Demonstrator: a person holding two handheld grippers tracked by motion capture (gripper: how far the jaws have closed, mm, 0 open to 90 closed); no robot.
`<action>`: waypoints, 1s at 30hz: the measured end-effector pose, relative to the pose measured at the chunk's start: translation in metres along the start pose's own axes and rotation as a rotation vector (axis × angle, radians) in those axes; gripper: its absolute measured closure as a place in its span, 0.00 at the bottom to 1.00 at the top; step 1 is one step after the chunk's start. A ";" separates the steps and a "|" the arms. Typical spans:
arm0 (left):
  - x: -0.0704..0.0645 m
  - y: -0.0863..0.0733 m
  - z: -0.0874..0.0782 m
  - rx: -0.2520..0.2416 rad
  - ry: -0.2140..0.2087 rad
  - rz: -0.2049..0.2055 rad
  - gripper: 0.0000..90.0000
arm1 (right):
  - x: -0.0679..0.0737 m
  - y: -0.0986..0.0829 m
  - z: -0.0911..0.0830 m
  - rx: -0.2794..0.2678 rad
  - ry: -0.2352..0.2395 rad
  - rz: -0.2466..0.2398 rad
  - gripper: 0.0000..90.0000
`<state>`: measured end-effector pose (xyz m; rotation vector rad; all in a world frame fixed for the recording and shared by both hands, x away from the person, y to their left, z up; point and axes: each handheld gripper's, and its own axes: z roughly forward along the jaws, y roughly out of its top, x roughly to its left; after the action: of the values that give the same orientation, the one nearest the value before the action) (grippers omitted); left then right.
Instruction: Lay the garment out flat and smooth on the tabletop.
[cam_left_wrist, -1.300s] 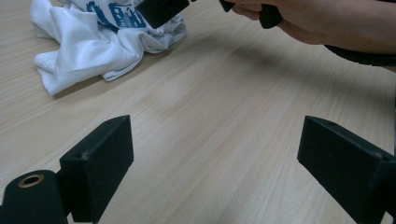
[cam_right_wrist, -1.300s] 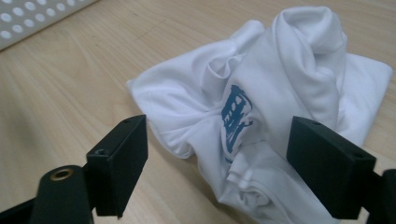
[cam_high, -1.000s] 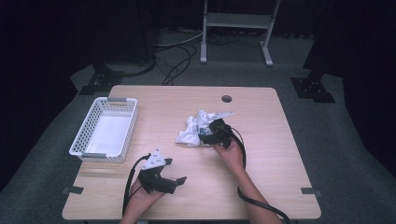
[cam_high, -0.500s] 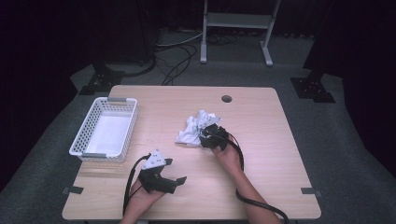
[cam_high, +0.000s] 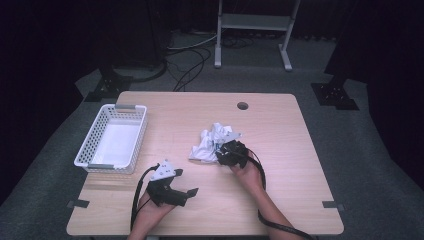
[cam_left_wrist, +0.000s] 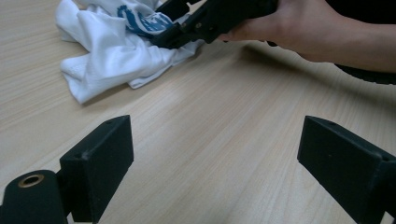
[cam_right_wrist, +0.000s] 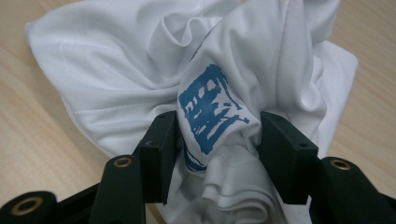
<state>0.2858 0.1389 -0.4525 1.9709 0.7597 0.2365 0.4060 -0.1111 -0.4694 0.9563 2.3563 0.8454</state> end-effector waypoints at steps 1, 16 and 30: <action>0.000 0.000 0.000 0.000 0.000 0.000 0.12 | 0.001 -0.002 -0.002 0.000 -0.001 0.002 0.53; -0.002 0.000 0.002 0.008 0.002 0.009 0.12 | 0.028 -0.030 -0.033 -0.019 0.005 -0.003 0.52; -0.004 0.000 0.005 0.016 -0.011 0.008 0.12 | 0.061 -0.057 -0.064 -0.039 0.010 -0.008 0.52</action>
<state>0.2853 0.1327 -0.4547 1.9887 0.7487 0.2253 0.3017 -0.1226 -0.4741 0.9286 2.3417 0.8924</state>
